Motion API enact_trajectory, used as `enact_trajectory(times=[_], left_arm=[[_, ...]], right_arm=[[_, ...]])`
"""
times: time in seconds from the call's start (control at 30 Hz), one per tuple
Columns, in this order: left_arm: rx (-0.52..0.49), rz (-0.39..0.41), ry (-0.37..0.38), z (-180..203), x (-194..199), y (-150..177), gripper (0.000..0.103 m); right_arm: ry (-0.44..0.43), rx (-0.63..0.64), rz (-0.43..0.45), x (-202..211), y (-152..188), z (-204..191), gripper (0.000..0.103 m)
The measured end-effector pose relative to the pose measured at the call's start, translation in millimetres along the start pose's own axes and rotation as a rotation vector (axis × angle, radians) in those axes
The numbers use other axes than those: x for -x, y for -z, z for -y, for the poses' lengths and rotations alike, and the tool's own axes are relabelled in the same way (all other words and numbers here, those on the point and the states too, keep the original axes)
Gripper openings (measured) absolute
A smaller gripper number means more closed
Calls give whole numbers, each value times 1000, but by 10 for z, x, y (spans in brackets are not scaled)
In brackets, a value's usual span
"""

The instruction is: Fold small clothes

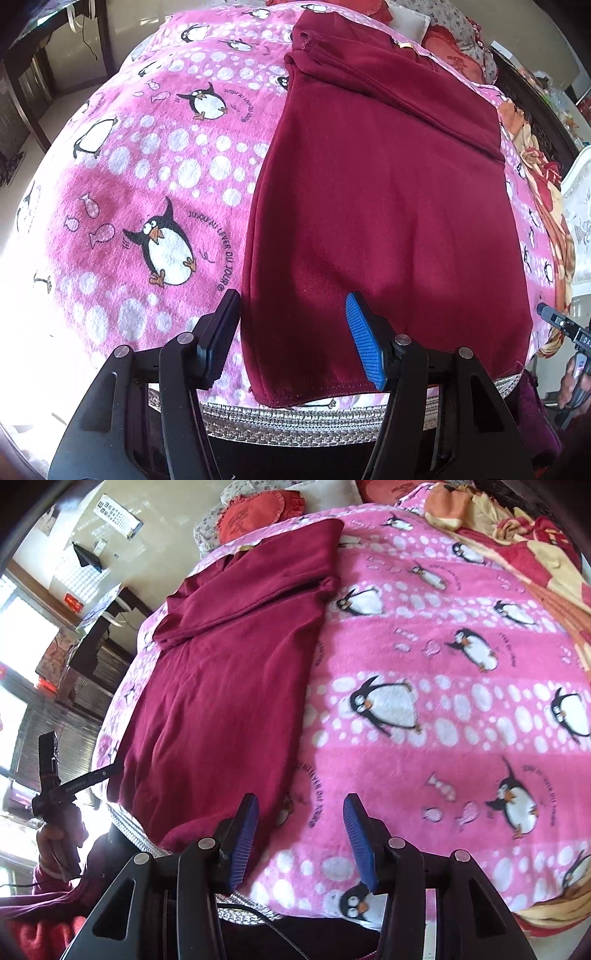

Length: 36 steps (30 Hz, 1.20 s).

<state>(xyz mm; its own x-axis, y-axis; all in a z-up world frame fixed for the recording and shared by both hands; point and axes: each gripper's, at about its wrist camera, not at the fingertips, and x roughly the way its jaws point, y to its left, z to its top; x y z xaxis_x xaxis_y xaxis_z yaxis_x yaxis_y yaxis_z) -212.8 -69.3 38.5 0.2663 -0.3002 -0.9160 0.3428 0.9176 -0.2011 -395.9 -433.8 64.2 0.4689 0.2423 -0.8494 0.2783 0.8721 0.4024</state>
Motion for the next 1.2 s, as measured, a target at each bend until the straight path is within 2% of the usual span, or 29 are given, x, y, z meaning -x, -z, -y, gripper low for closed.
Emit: enact_trajectory(times=[0.17,0.33,0.5,0.6,0.73,0.87,0.97,1.07,1.1,1.13,1.17,1.2], left_arm=[[21,-8,0,-47,-23,76,59],[84,-17,64,-155,-48,103,59],[90,-35,85,-180,-64,67,59],[96,-43,105,-189,-82,54,60],[91,-43,140,-148,-110,52,75],[58,-50,132,-49,-158,33,85],[17,-65,107,28,-183,20,85],[17,-60,109,26,-198,27,85],[17,-60,113,27,-201,26,85],[14,-60,112,29,-199,24,80],[13,-59,107,28,-190,18,64],[10,-64,102,27,-187,10,54]], right_arm=[[-39,-23,-10,-128,59,-16,46],[-81,-35,-7,-171,90,-33,49],[-121,-34,2,-195,107,-60,61],[-133,-18,-16,-225,103,-92,62],[-172,13,-69,-265,108,-144,63],[-241,19,-109,-330,140,-199,63],[-306,24,-137,-392,176,-282,63],[-321,28,-124,-448,176,-312,62],[-323,19,-107,-464,172,-312,57],[-323,12,-96,-485,167,-312,52],[-325,6,-94,-507,159,-310,41],[-330,-1,-97,-531,149,-305,31]])
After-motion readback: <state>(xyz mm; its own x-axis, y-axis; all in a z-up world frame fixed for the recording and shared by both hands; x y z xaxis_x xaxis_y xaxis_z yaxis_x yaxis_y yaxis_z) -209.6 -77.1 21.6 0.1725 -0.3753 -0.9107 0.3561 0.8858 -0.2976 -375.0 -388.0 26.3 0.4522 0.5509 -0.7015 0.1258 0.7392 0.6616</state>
